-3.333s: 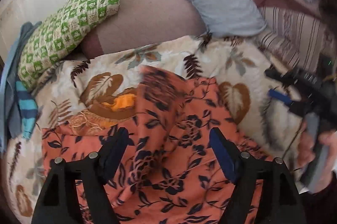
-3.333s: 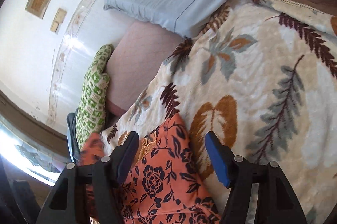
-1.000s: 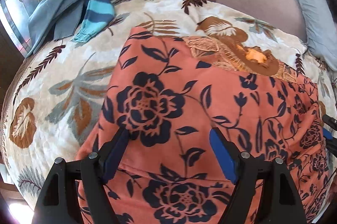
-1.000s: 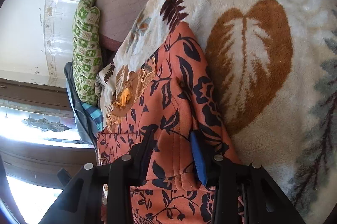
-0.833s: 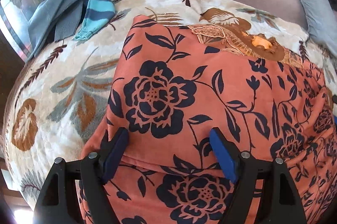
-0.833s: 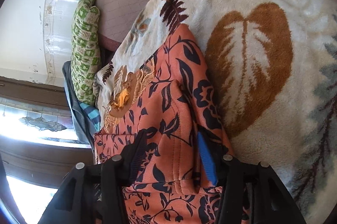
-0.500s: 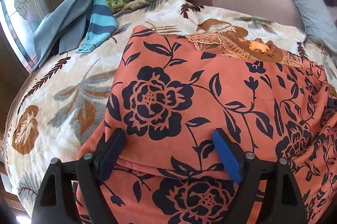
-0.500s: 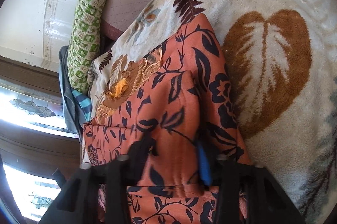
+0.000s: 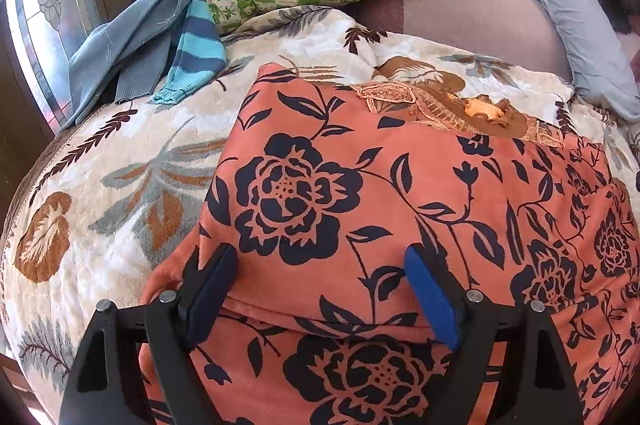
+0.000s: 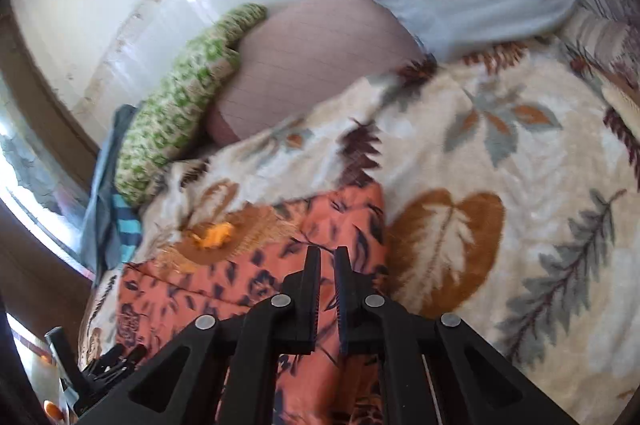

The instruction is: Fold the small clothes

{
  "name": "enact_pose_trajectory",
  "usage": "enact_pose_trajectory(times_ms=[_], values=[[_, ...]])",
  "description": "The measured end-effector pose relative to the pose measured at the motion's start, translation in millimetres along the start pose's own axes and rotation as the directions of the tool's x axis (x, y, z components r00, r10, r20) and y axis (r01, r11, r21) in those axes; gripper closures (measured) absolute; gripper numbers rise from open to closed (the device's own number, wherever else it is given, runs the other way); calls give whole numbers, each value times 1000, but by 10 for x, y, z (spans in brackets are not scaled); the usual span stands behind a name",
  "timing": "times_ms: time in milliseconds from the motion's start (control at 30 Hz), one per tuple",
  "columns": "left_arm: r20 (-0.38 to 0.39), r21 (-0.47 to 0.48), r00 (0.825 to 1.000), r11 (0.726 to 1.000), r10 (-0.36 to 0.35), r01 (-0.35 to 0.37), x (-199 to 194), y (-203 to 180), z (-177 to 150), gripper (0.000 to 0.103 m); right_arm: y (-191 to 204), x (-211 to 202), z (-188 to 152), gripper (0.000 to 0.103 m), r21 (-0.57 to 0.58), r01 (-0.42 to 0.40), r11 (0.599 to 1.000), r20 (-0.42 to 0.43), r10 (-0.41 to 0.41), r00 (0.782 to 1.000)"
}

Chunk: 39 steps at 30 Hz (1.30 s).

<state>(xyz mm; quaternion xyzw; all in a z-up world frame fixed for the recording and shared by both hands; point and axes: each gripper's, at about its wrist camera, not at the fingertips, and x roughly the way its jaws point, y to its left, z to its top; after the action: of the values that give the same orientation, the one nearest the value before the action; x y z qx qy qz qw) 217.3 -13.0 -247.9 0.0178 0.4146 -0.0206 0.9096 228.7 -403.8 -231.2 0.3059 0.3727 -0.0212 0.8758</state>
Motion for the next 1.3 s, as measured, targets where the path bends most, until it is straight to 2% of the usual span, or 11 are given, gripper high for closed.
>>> enact_pose_trajectory(times_ms=[133, 233, 367, 467, 567, 667, 800, 967, 1100, 1200, 1300], values=[[90, -11, 994, 998, -59, 61, -235, -83, 102, 17, 4, -36, 37, 92, 55, -140, 989, 0, 140, 990], [113, 44, 990, 996, -82, 78, -243, -331, 220, 17, 287, 139, -75, 92, -13, -214, 977, -137, 211, 968], [44, 213, 996, 975, -72, 61, -26, -938, 479, 17, 223, 512, -335, 92, -1, -96, 995, -359, 89, 929], [-3, 398, 1000, 917, -24, 24, 191, -1467, 541, 17, -80, 542, -312, 99, 134, -98, 986, -405, 145, 903], [-40, 504, 999, 863, -24, 41, 350, -1849, 493, 17, -135, 515, -270, 99, 137, -59, 989, -404, 110, 908], [38, 580, 998, 812, 55, -67, 485, -2085, 408, 13, -18, 535, -257, 98, 84, -21, 996, -412, 54, 910], [28, 516, 991, 847, 132, -128, 615, -2040, 528, 3, 5, 427, -262, 96, 115, 4, 993, -381, 40, 924], [51, 544, 955, 794, 292, -272, 541, -2232, 603, 10, 16, -332, -424, 92, 123, -135, 983, -221, 160, 962], [41, 431, 996, 898, 77, -87, -148, -2390, 777, 12, 4, -1102, -553, 92, -24, -173, 985, -140, 168, 976], [109, 394, 992, 919, -68, 20, -731, -2572, 837, 12, -60, -1593, -598, 92, -114, -170, 979, -157, 151, 976], [152, 405, 974, 910, -167, 93, -1201, -2808, 821, 11, -231, -2092, -613, 92, -145, -162, 976, -169, 137, 976]])
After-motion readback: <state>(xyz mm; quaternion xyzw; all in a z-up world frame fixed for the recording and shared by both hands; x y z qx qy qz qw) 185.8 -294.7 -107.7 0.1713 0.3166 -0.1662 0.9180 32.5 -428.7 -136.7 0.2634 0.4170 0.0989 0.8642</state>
